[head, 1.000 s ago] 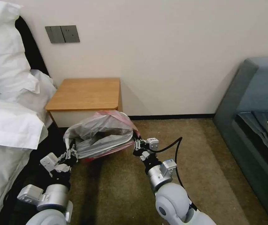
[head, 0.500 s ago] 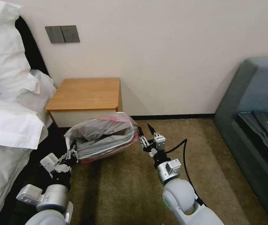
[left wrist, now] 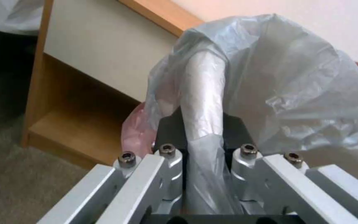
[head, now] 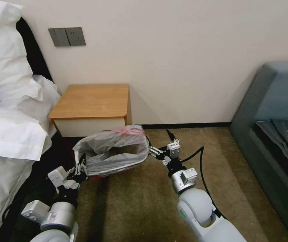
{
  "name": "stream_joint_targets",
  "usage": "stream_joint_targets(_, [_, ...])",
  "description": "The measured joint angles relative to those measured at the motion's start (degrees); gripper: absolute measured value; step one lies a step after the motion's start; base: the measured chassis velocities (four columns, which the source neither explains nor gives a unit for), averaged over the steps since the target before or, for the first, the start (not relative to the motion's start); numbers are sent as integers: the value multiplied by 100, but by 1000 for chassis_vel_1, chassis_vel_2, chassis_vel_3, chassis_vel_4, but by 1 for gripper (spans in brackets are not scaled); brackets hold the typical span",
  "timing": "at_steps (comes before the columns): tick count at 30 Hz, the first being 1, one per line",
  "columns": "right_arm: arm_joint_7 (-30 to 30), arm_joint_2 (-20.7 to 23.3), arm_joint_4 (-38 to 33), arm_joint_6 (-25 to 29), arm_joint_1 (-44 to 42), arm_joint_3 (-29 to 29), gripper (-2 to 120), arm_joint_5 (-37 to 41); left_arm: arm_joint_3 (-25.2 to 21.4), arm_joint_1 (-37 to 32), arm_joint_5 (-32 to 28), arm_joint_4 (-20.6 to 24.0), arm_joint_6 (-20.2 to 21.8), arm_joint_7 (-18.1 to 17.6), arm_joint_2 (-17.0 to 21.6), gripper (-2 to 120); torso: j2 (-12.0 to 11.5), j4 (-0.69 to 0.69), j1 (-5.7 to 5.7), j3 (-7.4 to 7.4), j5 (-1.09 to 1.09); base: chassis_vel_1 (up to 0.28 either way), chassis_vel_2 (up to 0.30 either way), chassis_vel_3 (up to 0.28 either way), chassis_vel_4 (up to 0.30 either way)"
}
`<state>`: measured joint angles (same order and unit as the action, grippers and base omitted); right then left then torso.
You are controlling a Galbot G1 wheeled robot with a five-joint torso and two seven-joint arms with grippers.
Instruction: Pick up the garbage bag from the table and place it over the trash can.
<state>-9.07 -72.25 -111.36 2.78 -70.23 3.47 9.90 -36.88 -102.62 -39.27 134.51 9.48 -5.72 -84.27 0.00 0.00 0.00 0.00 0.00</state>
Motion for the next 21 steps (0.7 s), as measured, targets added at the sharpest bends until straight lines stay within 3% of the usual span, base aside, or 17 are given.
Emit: stream_joint_targets(21, [74,204,847,5,324,256,100,154,344,-167,217,267,-14,195,55,11,0,0,0,0,1,0,0,0,0])
